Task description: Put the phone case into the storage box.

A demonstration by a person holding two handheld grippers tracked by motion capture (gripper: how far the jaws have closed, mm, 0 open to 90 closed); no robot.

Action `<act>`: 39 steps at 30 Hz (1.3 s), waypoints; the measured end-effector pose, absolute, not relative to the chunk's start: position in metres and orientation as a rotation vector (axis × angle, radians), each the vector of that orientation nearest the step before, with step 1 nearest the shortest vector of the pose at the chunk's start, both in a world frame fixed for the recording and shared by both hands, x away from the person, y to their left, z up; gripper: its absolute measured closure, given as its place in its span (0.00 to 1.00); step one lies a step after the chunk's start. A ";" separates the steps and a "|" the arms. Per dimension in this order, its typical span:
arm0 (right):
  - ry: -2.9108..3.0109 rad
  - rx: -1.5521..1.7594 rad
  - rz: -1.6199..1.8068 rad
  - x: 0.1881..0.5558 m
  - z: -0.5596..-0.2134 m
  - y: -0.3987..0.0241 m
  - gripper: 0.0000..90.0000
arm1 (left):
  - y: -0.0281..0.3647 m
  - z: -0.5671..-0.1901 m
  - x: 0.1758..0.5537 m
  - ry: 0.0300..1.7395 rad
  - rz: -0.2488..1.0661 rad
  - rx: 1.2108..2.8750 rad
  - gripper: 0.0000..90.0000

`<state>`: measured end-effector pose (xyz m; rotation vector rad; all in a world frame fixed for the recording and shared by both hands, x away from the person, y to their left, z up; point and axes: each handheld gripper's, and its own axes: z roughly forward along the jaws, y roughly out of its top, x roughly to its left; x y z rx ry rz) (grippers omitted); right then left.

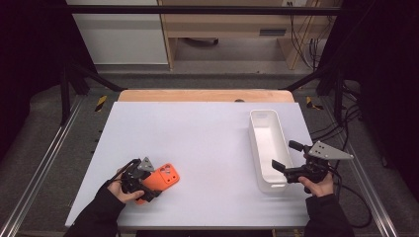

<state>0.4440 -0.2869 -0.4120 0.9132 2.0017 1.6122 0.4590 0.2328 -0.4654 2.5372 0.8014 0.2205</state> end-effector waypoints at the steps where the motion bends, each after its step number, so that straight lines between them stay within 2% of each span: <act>1: 2.002 0.912 1.612 0.444 -0.412 -0.287 0.01 | 0.233 -0.465 0.459 0.801 0.220 2.538 0.17; 17: 2.001 0.912 1.612 0.444 -0.412 -0.287 0.01 | 0.231 -0.464 0.460 0.797 0.222 2.548 0.17; 39: 1.999 0.911 1.615 0.444 -0.411 -0.287 0.01 | 0.233 -0.445 0.461 0.835 0.276 2.447 0.17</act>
